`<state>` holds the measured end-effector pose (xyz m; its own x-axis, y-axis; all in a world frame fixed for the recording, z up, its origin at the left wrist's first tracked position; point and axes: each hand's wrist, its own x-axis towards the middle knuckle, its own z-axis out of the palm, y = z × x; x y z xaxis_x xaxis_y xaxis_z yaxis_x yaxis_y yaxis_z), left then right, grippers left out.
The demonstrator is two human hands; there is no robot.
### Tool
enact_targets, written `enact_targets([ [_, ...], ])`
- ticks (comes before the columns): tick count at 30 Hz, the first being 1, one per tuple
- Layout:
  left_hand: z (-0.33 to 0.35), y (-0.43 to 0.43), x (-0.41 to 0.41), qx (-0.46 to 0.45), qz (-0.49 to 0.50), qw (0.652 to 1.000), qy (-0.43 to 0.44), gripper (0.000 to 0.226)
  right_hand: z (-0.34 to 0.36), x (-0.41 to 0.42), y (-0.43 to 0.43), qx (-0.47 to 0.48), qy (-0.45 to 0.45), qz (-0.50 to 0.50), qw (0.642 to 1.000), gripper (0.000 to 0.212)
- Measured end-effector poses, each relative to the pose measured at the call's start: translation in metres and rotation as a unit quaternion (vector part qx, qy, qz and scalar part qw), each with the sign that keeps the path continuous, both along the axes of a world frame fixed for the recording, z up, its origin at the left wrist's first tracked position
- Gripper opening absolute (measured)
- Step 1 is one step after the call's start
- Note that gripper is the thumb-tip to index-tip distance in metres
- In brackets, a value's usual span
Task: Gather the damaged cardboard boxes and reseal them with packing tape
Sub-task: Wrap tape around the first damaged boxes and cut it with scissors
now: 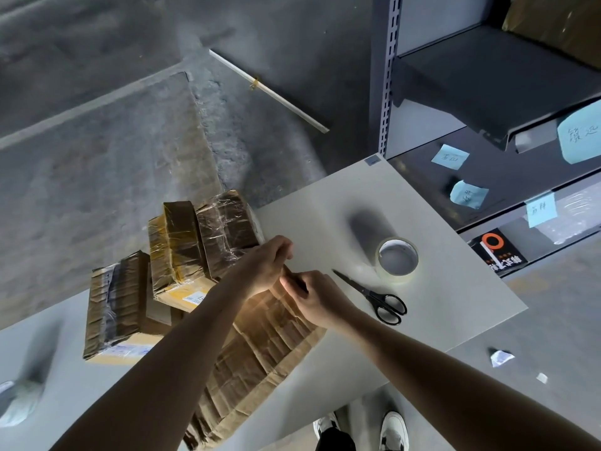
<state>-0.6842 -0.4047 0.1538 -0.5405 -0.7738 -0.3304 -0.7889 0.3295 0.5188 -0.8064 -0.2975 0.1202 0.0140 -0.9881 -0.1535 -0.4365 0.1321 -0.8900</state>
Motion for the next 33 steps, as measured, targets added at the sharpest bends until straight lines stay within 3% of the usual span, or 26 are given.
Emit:
enact_targets([
  [6, 0.004, 0.007, 0.005, -0.025, -0.006, 0.999, 0.025, 0.031, 0.003, -0.004, -0.001, 0.055, -0.005, 0.012, 0.998, 0.055],
  [11, 0.016, 0.032, 0.033, -0.039, 0.004, 0.999, 0.026, 0.057, 0.006, 0.001, -0.003, 0.051, 0.059, 0.002, 0.997, 0.052],
  [22, 0.029, 0.076, 0.072, -0.021, 0.079, 0.990, -0.117, 0.099, 0.001, 0.002, -0.001, 0.013, 0.117, -0.021, 0.993, 0.046],
  [33, 0.030, 0.079, 0.093, 0.012, 0.059, 0.990, -0.125, 0.102, 0.018, 0.016, 0.013, 0.095, 0.135, 0.008, 0.986, 0.069],
])
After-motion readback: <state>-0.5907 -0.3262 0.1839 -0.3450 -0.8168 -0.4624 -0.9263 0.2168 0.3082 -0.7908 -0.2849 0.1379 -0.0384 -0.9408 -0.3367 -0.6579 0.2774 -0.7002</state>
